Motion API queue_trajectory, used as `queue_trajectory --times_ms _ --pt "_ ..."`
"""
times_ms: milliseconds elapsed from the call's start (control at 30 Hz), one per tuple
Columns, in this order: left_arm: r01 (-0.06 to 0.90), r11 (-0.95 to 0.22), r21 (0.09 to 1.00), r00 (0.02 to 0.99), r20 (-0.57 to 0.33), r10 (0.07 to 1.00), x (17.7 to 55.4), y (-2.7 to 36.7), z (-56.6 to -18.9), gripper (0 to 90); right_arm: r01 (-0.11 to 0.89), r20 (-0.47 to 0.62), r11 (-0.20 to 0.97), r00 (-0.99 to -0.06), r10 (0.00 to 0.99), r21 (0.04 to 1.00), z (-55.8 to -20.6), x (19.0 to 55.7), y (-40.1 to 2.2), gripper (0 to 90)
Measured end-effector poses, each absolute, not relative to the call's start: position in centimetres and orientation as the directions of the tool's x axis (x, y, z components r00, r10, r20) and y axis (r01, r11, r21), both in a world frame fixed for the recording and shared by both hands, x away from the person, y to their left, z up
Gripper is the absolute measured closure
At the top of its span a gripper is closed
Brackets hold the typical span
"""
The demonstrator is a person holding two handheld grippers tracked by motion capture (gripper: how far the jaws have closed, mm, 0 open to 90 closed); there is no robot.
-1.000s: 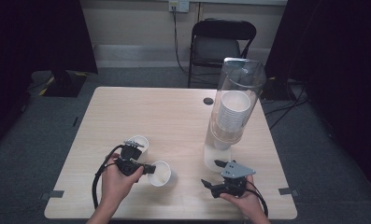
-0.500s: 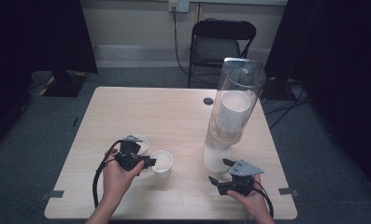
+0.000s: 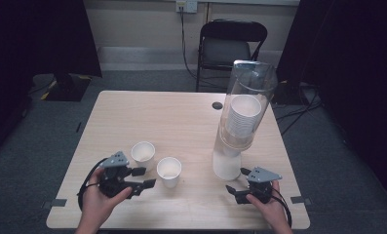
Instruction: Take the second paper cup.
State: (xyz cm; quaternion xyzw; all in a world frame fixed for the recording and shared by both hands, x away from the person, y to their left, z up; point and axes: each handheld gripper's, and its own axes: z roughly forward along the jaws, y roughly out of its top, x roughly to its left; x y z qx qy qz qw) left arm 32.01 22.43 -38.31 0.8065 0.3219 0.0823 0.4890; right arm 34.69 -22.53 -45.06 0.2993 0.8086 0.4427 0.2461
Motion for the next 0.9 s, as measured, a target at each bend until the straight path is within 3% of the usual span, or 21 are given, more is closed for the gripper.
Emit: queue_trajectory --times_ms 100,267,533,900 --pt "0.407 -0.365 0.837 0.794 -0.127 0.595 30.9 24.1 -40.3 28.5 0.288 -0.12 0.422 -0.69 0.714 0.859 -45.2 34.8 -23.2 14.3" --pt "0.434 -0.361 0.825 0.769 -0.13 0.626 31.0 26.5 -43.3 21.4 0.315 -0.118 0.425 -0.67 0.733 0.849 -45.4 34.9 -23.6 14.3" --pt "0.455 -0.4 0.796 0.75 -0.101 0.653 32.2 28.6 -46.6 18.3 0.325 -0.133 0.441 -0.66 0.74 0.837 -45.5 34.7 -24.1 14.2" --pt "0.381 -0.462 0.801 0.765 0.007 0.644 32.4 28.8 -47.7 16.4 0.316 -0.136 0.415 -0.633 0.762 0.853 -44.9 34.6 -25.4 14.2"
